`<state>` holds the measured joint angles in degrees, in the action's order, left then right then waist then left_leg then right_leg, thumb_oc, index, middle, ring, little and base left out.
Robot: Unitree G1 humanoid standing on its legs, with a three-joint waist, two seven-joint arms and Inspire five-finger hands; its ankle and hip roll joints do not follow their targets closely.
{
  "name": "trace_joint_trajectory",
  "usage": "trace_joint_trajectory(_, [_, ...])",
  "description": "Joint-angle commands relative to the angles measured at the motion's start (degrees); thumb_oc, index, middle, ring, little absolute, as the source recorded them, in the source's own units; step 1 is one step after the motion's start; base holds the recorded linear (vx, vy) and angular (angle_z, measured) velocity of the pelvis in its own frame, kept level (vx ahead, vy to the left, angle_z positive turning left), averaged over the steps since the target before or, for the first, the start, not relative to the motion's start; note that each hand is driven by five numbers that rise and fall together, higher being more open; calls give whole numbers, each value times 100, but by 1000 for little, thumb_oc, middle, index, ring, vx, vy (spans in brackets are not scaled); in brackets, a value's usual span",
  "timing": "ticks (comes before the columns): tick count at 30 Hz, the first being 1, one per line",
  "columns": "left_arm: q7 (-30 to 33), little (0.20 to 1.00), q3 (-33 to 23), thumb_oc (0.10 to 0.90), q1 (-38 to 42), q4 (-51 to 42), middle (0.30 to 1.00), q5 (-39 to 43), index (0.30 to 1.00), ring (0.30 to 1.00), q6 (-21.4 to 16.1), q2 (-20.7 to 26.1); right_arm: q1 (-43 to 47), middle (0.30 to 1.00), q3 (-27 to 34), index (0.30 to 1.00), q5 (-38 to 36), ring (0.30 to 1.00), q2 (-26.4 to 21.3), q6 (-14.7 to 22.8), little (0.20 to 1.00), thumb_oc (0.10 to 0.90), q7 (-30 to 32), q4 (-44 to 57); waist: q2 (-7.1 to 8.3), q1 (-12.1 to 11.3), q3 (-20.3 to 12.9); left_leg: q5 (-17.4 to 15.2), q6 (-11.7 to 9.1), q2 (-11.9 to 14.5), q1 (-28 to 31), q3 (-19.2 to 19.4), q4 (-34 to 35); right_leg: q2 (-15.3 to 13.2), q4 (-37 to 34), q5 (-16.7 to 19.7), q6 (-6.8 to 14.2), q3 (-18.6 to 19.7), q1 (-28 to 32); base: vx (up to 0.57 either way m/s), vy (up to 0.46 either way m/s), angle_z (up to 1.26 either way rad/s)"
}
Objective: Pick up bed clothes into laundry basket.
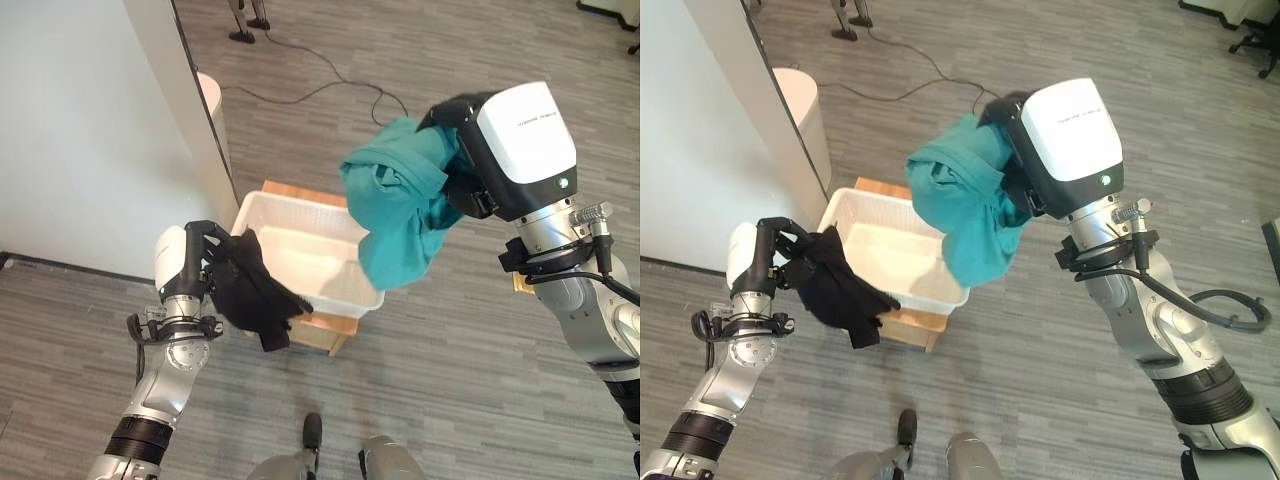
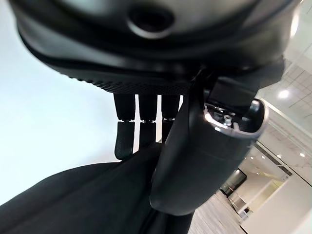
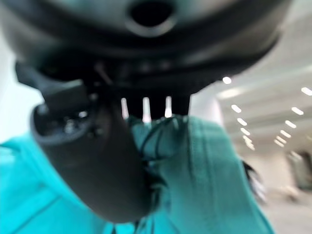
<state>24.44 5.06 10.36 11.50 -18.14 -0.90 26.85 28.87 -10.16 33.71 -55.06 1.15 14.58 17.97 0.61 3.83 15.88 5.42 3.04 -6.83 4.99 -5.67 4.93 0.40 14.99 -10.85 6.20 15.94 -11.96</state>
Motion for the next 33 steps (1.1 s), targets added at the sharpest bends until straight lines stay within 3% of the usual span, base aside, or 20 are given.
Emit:
trace_joint_trajectory(1, [411, 300, -138, 400, -349, -700, 300, -141, 300, 300, -483, 463, 802, 300, 466, 300, -23, 300, 114, 22, 300, 400, 686, -88, 304, -150, -1076, -616, -674, 413, -377, 554, 7, -14, -1086, 1018, 326, 15, 797, 139, -62, 45])
trace_joint_trajectory(6, [409, 300, -102, 400, -375, -648, 300, -109, 300, 300, -464, 325, 615, 300, 548, 300, 34, 300, 170, 15, 300, 400, 683, -12, 407, -160, -1192, -731, -615, 407, -227, 507, 7, -141, -1474, 1173, 328, 83, 1145, 70, -61, 54])
trace_joint_trajectory(14, [382, 300, -332, 400, -800, -641, 300, -96, 300, 300, -436, 220, 331, 300, 682, 300, -25, 300, 202, 80, 300, 400, 515, 179, 379, -210, -1354, -811, -662, 497, -74, 517, 7, -219, -1804, 1160, 291, 70, 1488, 57, -36, -5])
trace_joint_trajectory(22, [350, 300, -254, 400, -761, -579, 300, 42, 300, 300, -444, 171, 485, 300, 118, 300, -275, 300, 41, 66, 300, 400, 216, -252, 405, -286, -1416, -824, -728, 602, -32, 479, 7, -293, -1889, 1088, 244, 7, 1611, 29, -49, 12])
trace_joint_trajectory(33, [198, 300, -251, 400, -886, -575, 300, 61, 300, 300, -416, 116, -493, 300, -119, 300, -142, 300, 636, 59, 300, 400, -121, -733, 370, -395, -1357, -809, -746, 674, -44, 351, 7, -335, -1894, 990, 185, -89, 1668, 36, -45, 6])
